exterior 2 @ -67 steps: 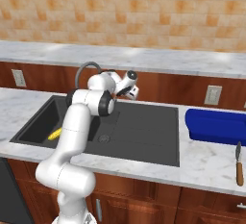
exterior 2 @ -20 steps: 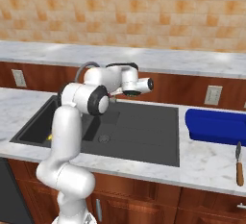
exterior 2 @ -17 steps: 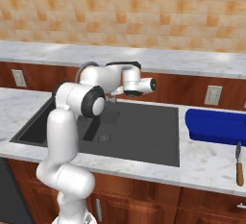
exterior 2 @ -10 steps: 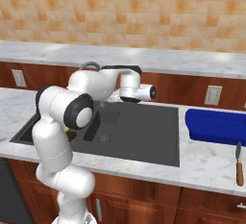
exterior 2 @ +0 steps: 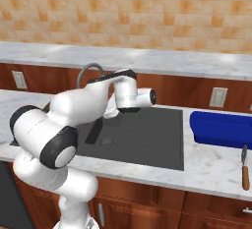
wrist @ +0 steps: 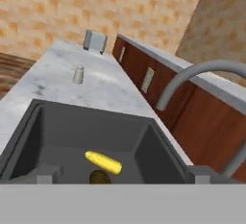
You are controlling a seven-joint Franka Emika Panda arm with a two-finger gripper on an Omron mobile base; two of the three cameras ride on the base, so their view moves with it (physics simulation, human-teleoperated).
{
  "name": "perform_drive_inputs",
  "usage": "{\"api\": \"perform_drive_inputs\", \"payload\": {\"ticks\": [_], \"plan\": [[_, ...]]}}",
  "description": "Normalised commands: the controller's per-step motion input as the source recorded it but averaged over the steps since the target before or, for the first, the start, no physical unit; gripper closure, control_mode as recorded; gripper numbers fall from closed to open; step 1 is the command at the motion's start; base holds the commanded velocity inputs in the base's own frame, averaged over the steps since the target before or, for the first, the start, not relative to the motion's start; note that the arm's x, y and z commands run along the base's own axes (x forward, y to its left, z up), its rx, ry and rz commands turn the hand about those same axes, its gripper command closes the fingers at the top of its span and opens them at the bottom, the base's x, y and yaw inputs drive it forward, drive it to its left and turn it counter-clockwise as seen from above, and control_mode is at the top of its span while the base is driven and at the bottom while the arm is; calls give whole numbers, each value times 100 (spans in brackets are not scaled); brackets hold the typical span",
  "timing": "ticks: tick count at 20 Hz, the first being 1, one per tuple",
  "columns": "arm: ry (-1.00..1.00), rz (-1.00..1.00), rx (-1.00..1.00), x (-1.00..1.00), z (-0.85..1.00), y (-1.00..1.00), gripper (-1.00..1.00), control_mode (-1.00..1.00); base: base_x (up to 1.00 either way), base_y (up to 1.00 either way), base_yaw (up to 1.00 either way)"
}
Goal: Pick up all produce items and place them in the sink. Turn on the sink faucet to wash them. Then turn the sink off and put them in the tray.
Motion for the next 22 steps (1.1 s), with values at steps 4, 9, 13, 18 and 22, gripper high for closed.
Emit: {"api": "perform_drive_inputs", "payload": {"ticks": [4, 9, 13, 18, 22], "plan": [[-11, 38, -41, -100, 0, 89, -100, -100, 0, 0, 0], [-5, 28, -37, -88, 6, 100, -100, -100, 0, 0, 0], [-1, 24, -39, -63, 6, 100, -100, -100, 0, 0, 0], [0, 15, -39, -6, 0, 100, -100, -100, 0, 0, 0], [0, 14, -37, 43, -4, 100, -100, -100, 0, 0, 0]]}}
